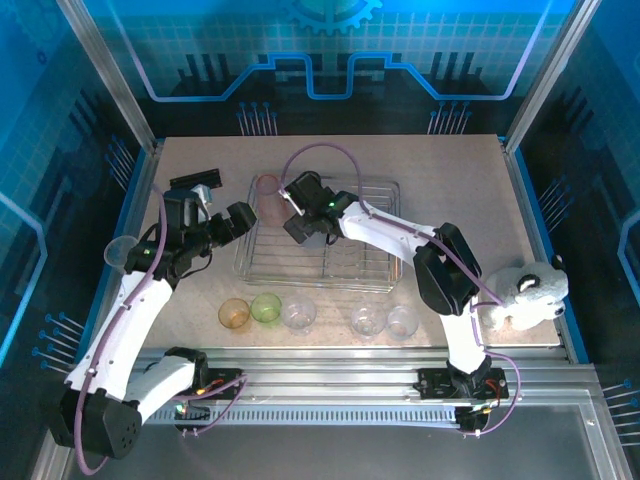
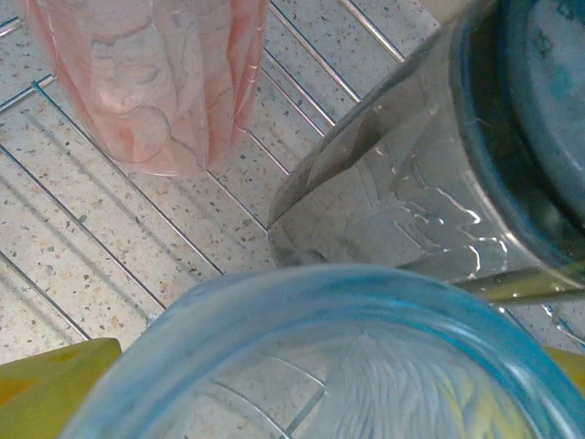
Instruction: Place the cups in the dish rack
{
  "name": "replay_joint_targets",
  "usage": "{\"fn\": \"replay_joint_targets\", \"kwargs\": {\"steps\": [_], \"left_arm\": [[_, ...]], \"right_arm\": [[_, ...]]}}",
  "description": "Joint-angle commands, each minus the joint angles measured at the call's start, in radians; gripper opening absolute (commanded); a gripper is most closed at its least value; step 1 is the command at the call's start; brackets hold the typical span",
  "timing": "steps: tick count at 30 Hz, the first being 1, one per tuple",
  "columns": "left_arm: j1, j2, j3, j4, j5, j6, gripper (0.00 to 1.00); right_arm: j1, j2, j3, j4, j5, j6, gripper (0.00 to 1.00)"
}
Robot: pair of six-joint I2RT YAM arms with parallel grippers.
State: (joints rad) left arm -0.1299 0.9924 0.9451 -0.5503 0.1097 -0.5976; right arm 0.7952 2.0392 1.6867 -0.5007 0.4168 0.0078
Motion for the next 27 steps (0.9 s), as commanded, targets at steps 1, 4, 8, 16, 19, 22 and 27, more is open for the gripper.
{"fn": "replay_joint_targets", "kwargs": {"steps": [1, 4, 8, 16, 19, 22, 27], "left_arm": [[0.006, -0.006, 0.029, -0.029, 0.008, -0.011, 0.99], [0.006, -0.012, 0.035, -0.037, 0.007, -0.011, 0.99], [0.007, -0.027, 0.041, -0.049, 0.002, -0.004, 0.99], [0.018, -0.074, 0.081, -0.142, -0.092, 0.101, 0.99], [0.031, -0.08, 0.117, -0.2, -0.147, 0.175, 0.99], [0.056, -0.075, 0.156, -0.265, -0.202, 0.236, 0.99], [0.119, -0.003, 0.23, -0.409, -0.286, 0.346, 0.99]], "right_arm": [[-0.004, -0.031, 0.046, -0.037, 0.022, 0.023, 1.0], [0.002, -0.047, 0.054, -0.052, 0.036, 0.033, 1.0], [0.01, -0.076, 0.058, -0.067, 0.04, 0.034, 1.0], [0.017, -0.155, 0.042, -0.086, 0.074, 0.031, 1.0], [0.016, -0.194, 0.032, -0.084, 0.076, 0.035, 1.0], [0.016, -0.237, 0.014, -0.07, 0.085, 0.045, 1.0], [-0.007, -0.321, -0.087, -0.015, 0.102, 0.086, 1.0]]}}
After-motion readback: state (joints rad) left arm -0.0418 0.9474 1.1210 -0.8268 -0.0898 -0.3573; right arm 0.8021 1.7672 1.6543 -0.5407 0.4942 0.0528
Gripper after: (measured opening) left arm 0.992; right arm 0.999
